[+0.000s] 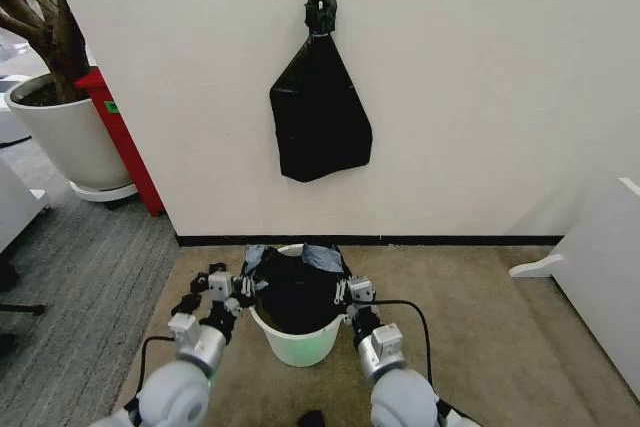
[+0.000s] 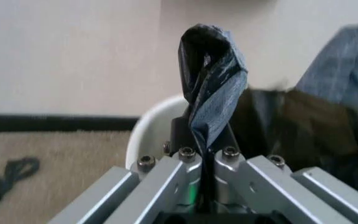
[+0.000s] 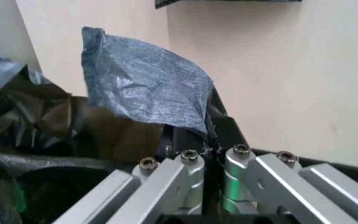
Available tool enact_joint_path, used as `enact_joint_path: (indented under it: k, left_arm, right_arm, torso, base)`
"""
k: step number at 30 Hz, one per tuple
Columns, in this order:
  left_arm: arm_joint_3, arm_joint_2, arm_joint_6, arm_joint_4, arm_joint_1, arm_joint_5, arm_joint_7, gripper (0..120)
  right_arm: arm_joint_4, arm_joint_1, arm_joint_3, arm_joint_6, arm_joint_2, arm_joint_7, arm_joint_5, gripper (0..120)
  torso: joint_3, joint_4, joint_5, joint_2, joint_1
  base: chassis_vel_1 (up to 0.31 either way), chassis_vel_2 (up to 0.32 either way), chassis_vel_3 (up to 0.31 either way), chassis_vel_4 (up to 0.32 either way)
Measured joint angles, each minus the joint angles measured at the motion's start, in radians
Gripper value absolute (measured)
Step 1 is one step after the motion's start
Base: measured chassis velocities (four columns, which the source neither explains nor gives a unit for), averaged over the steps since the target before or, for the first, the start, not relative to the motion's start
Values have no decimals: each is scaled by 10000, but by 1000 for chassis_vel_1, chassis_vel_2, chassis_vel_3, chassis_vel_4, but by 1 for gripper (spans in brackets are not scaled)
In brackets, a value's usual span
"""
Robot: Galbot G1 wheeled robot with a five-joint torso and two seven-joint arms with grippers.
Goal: Place the garbage bag over the trash bin.
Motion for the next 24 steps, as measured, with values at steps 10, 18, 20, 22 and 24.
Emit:
enact_joint_path:
  k: [10,18,20,22,24]
  left_arm:
    - [-127,139,429,-588,1299,319,-492,0]
    - [-228,243,973,-946,1783,296,-918,0]
    - [-257,237,1231,-1088,1848,211,-1084,0]
    - [-304,231,1423,-1213,1905,144,-1226,0]
    - [-331,233,1479,-1237,1914,140,-1265,0]
  right_arm:
    - [559,-619,-2,-696,-309,304,230,0]
    - [749,-942,135,-1610,-482,589,738,0]
    - [772,-954,166,-1795,-482,645,808,0]
    - [854,-957,194,-2069,-490,710,963,0]
    - [885,-958,209,-2186,-500,731,1020,0]
  torso:
    - [0,0,0,0,0]
    - [1,0,0,0,0]
    - [1,0,0,0,0]
    - [1,1,0,0,0]
    - [1,1,-1,0,0]
  base:
    - [0,0,0,0]
    - [0,0,0,0]
    - [0,0,0,0]
    - [0,0,0,0]
    - [0,0,0,0]
